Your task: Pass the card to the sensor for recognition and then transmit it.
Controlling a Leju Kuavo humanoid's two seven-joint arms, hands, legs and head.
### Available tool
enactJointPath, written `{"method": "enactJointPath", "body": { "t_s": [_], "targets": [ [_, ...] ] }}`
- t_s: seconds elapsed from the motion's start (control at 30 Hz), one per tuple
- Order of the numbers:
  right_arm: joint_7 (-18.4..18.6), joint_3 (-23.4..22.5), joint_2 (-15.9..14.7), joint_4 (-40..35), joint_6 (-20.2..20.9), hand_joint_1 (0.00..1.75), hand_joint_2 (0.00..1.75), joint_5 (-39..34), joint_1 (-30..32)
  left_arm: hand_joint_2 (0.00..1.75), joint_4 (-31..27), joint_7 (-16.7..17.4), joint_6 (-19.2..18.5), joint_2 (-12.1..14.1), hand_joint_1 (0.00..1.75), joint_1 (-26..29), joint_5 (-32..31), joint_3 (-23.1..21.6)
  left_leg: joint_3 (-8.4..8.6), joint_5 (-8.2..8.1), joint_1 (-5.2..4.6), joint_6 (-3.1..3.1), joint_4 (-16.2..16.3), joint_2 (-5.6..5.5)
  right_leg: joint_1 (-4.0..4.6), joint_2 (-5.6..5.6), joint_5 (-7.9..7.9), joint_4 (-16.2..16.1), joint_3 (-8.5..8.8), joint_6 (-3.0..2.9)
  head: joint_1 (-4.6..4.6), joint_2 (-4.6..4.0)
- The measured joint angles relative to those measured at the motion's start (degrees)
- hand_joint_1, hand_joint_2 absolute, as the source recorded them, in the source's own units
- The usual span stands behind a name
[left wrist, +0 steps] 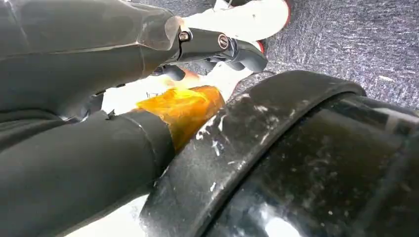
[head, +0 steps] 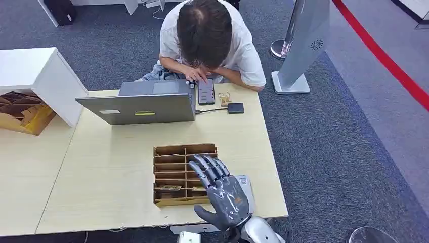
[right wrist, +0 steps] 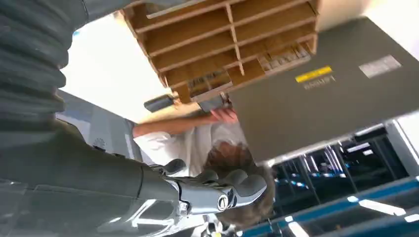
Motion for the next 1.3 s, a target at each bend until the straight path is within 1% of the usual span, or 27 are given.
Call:
{"method": "enactJointPath", "body": {
  "t_s": [0.1, 0.4, 1.07, 1.3],
  "targets": [
    [1.4, 0.13, 0.0, 1.34, 0.46, 0.0, 1.75, 1.55, -0.37, 0.0, 0.0, 0.02, -0.02, -0.02, 0.0, -0.14, -0.32, 0.02, 0.0, 0.0, 0.0, 0.0, 0.0, 0.0, 0.0, 0.0, 0.0, 0.0, 0.0, 0.0, 0.0, 0.0],
    [2.69, 0.44, 0.0, 4.7, 1.24, 0.0, 1.75, 3.04, -0.82, 0.0, 0.0, 0.2, -0.2, -0.04, 0.0, -0.39, -0.9, 0.02, 0.0, 0.0, 0.0, 0.0, 0.0, 0.0, 0.0, 0.0, 0.0, 0.0, 0.0, 0.0, 0.0, 0.0],
    [3.8, 0.9, 0.48, 7.76, 2.45, 0.0, 1.75, 3.63, -1.91, 0.0, 0.0, 0.55, -0.52, -0.31, 0.0, -0.65, -1.55, 0.02, 0.0, 0.0, 0.0, 0.0, 0.0, 0.0, 0.01, 0.0, 0.0, 0.0, 0.0, 0.0, 0.0, 0.0],
    [4.04, 1.2, 1.03, 8.7, 3.65, 0.0, 1.75, 3.71, -2.62, 0.0, 0.0, 0.63, -0.81, -0.33, 0.0, -0.81, -1.99, 0.02, 0.0, 0.0, 0.01, 0.0, 0.0, 0.0, 0.01, 0.0, 0.0, 0.0, 0.0, 0.0, 0.0, 0.0]
  ]
}}
